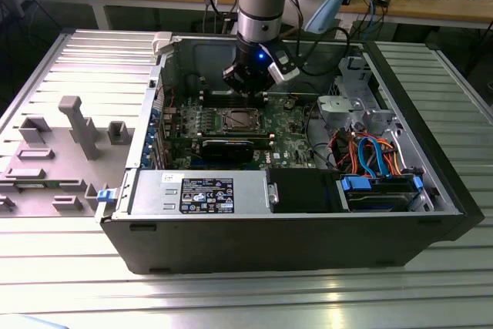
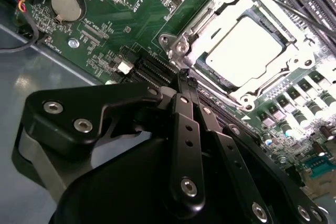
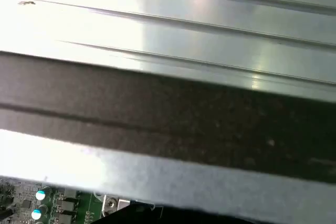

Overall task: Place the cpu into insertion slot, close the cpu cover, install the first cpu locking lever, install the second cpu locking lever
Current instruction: 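Install the first cpu locking lever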

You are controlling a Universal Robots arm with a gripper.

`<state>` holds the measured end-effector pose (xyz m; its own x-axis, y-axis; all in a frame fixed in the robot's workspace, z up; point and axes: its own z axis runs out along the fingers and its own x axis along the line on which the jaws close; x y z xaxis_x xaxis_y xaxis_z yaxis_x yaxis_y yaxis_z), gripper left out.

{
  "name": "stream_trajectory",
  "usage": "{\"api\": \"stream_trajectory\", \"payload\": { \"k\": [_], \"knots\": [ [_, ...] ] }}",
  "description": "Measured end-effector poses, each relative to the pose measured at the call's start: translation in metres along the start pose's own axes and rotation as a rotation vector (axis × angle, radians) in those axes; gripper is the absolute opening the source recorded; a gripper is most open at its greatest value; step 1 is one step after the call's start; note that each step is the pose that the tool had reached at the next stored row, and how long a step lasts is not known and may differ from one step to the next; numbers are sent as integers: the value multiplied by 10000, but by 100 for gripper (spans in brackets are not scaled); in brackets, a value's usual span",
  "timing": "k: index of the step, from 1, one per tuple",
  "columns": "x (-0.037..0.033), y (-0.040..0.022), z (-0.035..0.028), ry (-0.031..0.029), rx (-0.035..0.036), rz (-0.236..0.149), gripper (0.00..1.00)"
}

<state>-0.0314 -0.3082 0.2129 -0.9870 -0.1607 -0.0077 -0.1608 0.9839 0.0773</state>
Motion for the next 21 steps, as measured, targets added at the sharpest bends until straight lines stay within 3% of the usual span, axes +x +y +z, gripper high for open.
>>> {"api": "stream_trajectory", "payload": {
  "k": [9,15,21],
  "knots": [
    [38,-253,-18,10,1,0,11],
    [69,-480,-35,18,-3,0,11],
    [87,-628,-49,21,-3,1,11]
  ]
}}
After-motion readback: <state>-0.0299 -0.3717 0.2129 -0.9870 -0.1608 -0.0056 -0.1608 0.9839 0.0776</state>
